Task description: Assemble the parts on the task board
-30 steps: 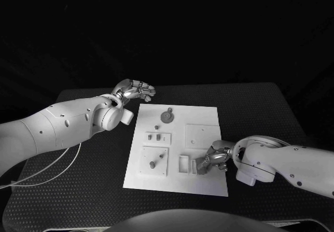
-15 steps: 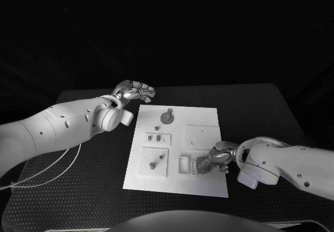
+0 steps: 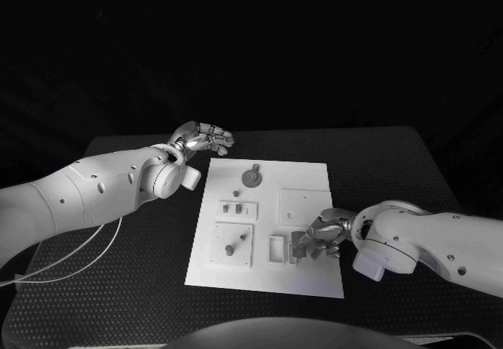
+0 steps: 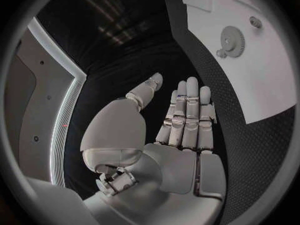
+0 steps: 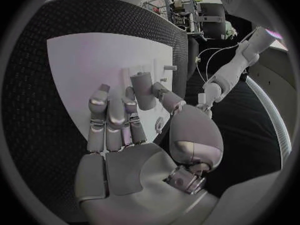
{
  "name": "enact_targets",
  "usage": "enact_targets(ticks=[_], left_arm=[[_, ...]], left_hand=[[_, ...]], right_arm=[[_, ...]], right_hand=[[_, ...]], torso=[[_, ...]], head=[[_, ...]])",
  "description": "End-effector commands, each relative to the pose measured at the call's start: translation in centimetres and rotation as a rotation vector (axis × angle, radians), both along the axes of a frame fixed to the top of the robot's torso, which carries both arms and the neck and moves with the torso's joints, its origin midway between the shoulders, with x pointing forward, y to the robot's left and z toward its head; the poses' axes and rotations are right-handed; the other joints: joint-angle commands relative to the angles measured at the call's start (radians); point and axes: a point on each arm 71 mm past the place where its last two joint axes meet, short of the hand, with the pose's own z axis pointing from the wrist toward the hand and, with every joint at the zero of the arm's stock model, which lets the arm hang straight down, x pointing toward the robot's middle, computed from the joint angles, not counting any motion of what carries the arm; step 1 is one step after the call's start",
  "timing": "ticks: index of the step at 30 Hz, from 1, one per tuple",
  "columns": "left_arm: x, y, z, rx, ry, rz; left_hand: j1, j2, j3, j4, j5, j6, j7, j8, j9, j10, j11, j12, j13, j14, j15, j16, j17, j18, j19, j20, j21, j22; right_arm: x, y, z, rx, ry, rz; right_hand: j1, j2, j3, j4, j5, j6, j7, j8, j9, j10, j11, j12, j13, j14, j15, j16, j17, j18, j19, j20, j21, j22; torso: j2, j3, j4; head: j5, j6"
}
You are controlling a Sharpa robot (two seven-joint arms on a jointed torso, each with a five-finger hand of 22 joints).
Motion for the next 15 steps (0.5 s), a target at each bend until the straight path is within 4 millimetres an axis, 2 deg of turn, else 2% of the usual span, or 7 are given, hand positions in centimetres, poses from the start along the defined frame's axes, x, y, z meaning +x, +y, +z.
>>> enact_targets(ticks=[1,3,9,15], left_arm=[[0.0,-0.2,0.1,-0.011,0.002,-0.011],[0.0,-0.3,0.1,-0.011,0.004,-0.013],[-0.1,-0.4,0.1,-0.012,0.004,-0.015],[-0.1,-0.4,0.1,-0.012,0.005,-0.016]], left_hand=[[-0.007,0.000,0.000,0.004,-0.002,-0.006,-0.001,0.002,0.001,-0.006,-0.002,-0.001,-0.001,0.001,0.008,-0.006,0.001,0.010,-0.002,0.008,-0.006,0.002],[-0.007,0.000,0.000,0.004,-0.002,-0.005,-0.001,0.002,0.001,-0.006,-0.002,-0.001,-0.001,0.001,0.008,-0.006,0.001,0.010,-0.002,0.008,-0.006,0.002],[-0.007,-0.001,0.000,0.004,-0.002,-0.005,-0.001,0.002,0.001,-0.007,-0.001,-0.001,-0.002,0.001,0.008,-0.007,0.002,0.010,-0.002,0.008,-0.006,0.003],[-0.007,-0.001,0.000,0.004,-0.002,-0.005,-0.001,0.002,0.001,-0.008,-0.001,-0.001,-0.002,0.000,0.008,-0.007,0.002,0.010,-0.003,0.008,-0.007,0.003]], right_arm=[[-0.1,0.5,-0.2,0.004,0.035,-0.015],[0.0,0.9,-0.2,0.007,0.040,-0.016],[0.5,1.9,-0.5,0.007,0.044,-0.028],[0.8,2.8,-0.6,0.008,0.043,-0.022]], right_hand=[[-0.012,0.000,-0.003,0.007,0.002,0.011,0.003,-0.001,-0.002,0.007,0.000,-0.004,-0.001,0.002,-0.005,0.006,-0.001,0.045,0.002,0.005,0.005,-0.002],[-0.016,-0.002,-0.003,0.009,0.001,0.012,0.003,-0.002,-0.003,0.007,0.000,-0.005,-0.001,0.003,-0.005,0.006,-0.002,0.045,0.002,0.005,0.006,-0.002],[-0.026,-0.007,-0.004,0.013,-0.001,0.013,0.003,-0.003,-0.003,0.007,0.000,-0.006,-0.001,0.002,-0.005,0.007,-0.003,0.045,0.002,0.005,0.006,-0.002],[-0.031,-0.007,-0.004,0.015,-0.001,0.014,0.003,-0.003,-0.004,0.006,0.000,-0.006,-0.001,0.001,-0.005,0.006,-0.004,0.045,0.001,0.005,0.007,-0.003]], torso=[[0.001,0.0007,-0.0005],[0.001,0.0001,-0.0001],[0.001,0.0015,0.0006],[0.001,0.0013,-0.0012]], head=[[0.000,-0.001],[0.000,-0.002],[-0.001,-0.005],[0.002,-0.008]])
